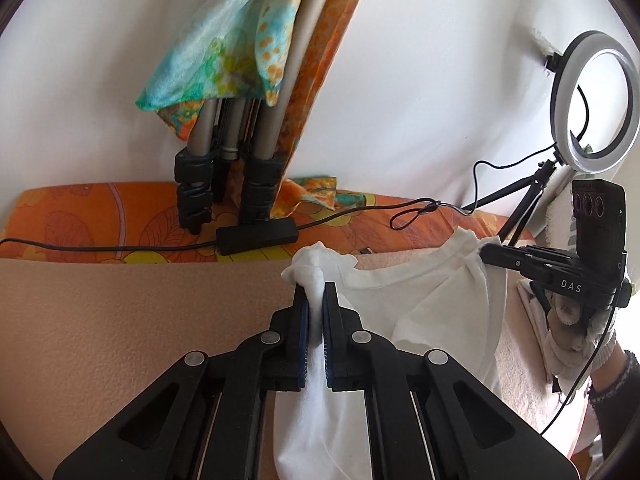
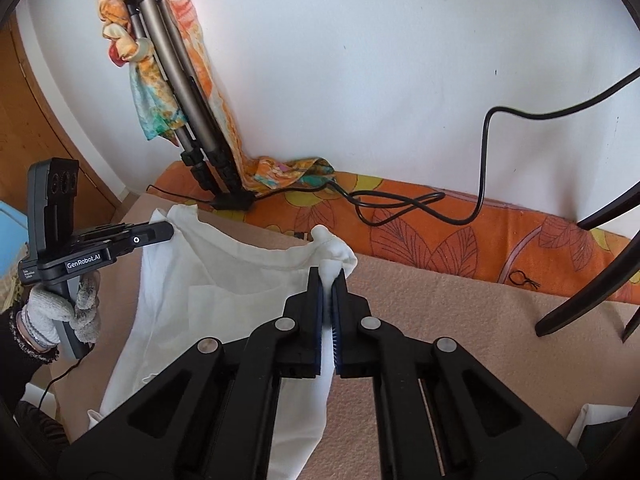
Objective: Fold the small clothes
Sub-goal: 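Close both grippers on the shirt's collar edge, then lift the collar with both grippers and fold it over onto the hem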
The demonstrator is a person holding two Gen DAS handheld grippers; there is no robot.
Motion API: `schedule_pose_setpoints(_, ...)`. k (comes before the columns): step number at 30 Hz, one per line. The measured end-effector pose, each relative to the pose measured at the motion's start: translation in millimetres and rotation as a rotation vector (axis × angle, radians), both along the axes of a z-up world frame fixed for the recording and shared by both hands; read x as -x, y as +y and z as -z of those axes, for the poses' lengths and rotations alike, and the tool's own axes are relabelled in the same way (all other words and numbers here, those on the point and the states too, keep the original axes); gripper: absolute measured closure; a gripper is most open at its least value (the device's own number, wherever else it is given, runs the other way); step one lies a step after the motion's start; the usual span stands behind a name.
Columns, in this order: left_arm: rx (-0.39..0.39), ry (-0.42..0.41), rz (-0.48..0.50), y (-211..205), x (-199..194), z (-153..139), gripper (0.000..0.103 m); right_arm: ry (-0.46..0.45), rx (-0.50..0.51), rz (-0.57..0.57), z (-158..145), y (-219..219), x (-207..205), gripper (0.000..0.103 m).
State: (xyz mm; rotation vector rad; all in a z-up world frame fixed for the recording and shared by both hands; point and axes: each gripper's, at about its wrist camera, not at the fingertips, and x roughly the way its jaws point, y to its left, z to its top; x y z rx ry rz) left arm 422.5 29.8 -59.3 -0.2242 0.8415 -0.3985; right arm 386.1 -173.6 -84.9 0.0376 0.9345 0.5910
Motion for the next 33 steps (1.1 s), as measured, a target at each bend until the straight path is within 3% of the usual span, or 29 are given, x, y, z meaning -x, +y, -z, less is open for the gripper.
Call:
schedule_pose_setpoints(9,-0.035,-0.075,0.038,-11,55,-47,0.099,-0.042,-0.013,-0.021,-55,-3,59,0.098)
schedule_pose_setpoints(17,-0.075,-0.106,0.07,-21,116,-65,0.099,-0.077,0.043,-0.053,-83,7,136,0.099)
schedule_pose_setpoints(25,-0.108,-0.109,0.103,-24,200,-55,0.099,-0.079,0.066,-0.091,-88,11,223,0.099)
schedule_pose_setpoints(33,-0.146,-0.055,0.142,-22,281,-19,0.099,-0.072,0.091,-0.085,-63,4,310,0.099)
